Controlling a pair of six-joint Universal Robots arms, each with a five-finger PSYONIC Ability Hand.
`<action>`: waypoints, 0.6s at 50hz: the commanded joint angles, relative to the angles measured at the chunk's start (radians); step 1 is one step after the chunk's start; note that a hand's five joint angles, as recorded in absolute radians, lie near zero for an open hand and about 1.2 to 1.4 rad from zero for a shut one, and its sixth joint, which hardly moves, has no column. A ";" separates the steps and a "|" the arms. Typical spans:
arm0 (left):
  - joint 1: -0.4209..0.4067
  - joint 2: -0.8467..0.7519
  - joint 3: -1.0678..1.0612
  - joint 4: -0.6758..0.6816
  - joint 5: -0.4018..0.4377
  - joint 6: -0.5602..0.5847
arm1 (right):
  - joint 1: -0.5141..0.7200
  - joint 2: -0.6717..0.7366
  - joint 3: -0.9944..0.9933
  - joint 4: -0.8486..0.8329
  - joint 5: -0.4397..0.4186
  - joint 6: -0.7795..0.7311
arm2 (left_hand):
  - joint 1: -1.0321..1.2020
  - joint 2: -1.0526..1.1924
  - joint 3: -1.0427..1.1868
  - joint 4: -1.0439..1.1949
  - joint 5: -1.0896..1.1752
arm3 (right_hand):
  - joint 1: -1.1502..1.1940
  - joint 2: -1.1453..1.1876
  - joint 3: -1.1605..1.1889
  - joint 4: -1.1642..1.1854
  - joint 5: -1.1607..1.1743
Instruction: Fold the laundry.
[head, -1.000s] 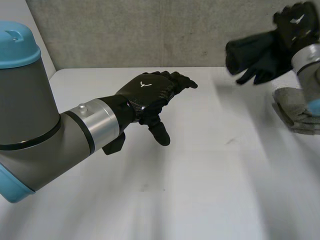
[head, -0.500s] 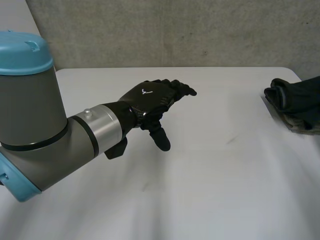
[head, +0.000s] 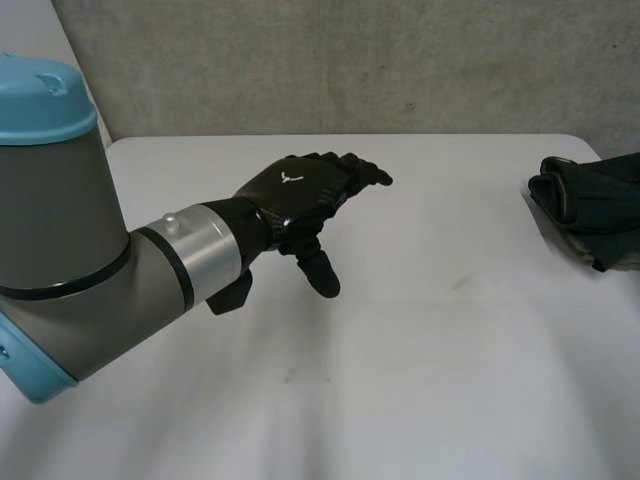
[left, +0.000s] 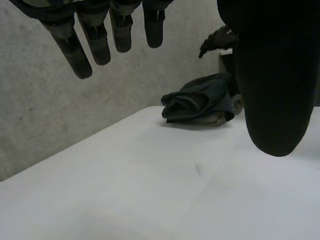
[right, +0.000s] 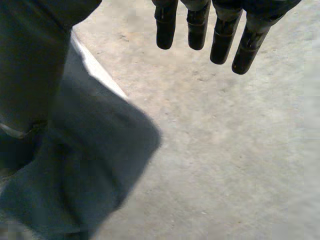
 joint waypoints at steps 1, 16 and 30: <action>0.024 0.066 0.007 0.003 -0.007 -0.019 | 0.112 -0.191 -0.015 0.045 0.231 0.042 | 0.004 -0.004 -0.019 -0.011 -0.028 | -0.028 -0.044 -0.032 -0.058 -0.062; 0.127 0.245 -0.071 0.127 -0.359 -0.029 | 0.567 -0.444 0.159 0.131 0.341 0.435 | -0.011 -0.019 -0.034 -0.026 -0.042 | -0.028 -0.044 -0.032 -0.058 -0.062; 0.205 0.245 -0.195 0.149 -0.376 -0.032 | 0.724 -0.458 0.356 0.019 0.490 0.452 | -0.011 -0.019 -0.034 -0.026 -0.042 | -0.028 -0.044 -0.032 -0.058 -0.062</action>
